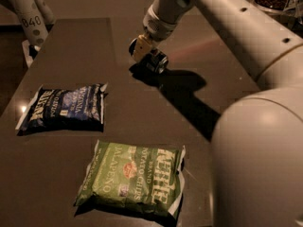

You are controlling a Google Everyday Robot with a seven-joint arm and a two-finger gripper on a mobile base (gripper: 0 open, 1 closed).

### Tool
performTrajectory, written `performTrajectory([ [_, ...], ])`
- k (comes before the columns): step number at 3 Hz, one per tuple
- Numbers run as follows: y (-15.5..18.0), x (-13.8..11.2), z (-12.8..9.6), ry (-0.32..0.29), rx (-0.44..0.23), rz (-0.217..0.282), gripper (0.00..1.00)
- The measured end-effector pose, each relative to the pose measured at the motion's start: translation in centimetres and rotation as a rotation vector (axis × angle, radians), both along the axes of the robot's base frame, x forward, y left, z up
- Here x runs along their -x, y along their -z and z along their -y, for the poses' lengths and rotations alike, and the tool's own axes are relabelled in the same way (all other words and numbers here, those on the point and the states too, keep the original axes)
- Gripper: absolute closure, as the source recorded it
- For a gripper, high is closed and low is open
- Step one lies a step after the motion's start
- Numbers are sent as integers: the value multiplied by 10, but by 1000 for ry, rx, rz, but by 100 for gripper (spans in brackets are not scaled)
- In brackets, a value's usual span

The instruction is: Place pepsi can upright

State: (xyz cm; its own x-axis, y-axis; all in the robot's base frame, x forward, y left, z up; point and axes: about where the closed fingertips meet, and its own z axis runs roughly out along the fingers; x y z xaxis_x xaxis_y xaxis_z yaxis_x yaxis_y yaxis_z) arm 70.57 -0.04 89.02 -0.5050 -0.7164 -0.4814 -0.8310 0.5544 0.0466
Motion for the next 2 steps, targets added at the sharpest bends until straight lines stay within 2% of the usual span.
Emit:
performTrajectory([
  [2,-31,24,23,15,-201,165,100],
])
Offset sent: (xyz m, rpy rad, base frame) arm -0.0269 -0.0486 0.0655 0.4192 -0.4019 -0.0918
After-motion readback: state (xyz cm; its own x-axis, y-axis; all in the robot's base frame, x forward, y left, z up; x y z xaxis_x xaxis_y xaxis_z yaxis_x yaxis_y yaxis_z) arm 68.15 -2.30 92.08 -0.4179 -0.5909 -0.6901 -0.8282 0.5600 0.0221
